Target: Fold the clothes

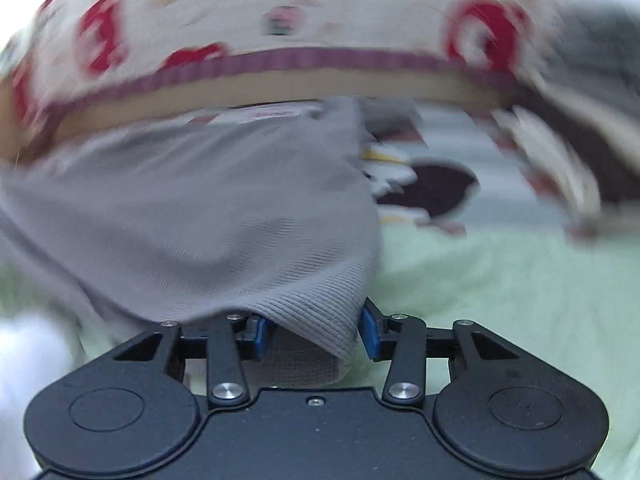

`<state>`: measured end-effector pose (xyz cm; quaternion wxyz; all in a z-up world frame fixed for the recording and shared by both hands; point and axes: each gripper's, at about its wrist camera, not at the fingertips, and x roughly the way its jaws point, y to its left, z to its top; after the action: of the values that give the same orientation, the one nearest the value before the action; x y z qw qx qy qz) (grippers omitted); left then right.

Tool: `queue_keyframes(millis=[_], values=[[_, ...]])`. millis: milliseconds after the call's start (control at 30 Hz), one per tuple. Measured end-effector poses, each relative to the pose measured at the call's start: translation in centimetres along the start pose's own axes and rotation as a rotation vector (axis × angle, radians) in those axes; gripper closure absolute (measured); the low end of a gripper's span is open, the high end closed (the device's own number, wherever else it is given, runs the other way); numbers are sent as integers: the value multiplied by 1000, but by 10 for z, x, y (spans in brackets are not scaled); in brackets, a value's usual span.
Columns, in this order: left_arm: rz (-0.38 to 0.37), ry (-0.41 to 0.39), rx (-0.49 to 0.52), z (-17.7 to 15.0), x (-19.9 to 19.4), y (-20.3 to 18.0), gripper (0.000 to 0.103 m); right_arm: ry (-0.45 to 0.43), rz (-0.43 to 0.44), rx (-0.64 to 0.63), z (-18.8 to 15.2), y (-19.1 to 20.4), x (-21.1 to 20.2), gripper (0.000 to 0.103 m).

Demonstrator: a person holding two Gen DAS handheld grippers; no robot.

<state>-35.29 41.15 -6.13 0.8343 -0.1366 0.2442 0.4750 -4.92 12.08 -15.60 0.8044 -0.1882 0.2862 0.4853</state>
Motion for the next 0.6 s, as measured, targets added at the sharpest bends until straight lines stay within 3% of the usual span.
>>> queue_keyframes(millis=[67,100,133,167,267,333,367,533,600], values=[[3,17,11,-2,3,-3,90,-42,-76,-80,3,5,1,60],[-1,32,14,-2,6,-3,87,-61,-105,-80,7,2,0,84],[-5,48,16,-3,9,-4,78,-79,-119,-55,13,-3,-2,99],[-12,66,17,-4,12,-4,68,-98,-126,-17,19,-10,-7,101],[-95,187,19,-10,29,-6,48,-153,-147,30,28,-21,-22,102],[-204,337,18,-17,49,-10,48,-153,-155,44,28,-26,-24,101],[-208,369,43,-20,54,-14,48,-151,-160,57,27,-28,-24,101],[-232,388,102,-25,54,-24,49,-129,-129,174,20,-42,-20,96],[-224,373,75,-26,52,-20,60,-131,-108,191,19,-43,-19,94]])
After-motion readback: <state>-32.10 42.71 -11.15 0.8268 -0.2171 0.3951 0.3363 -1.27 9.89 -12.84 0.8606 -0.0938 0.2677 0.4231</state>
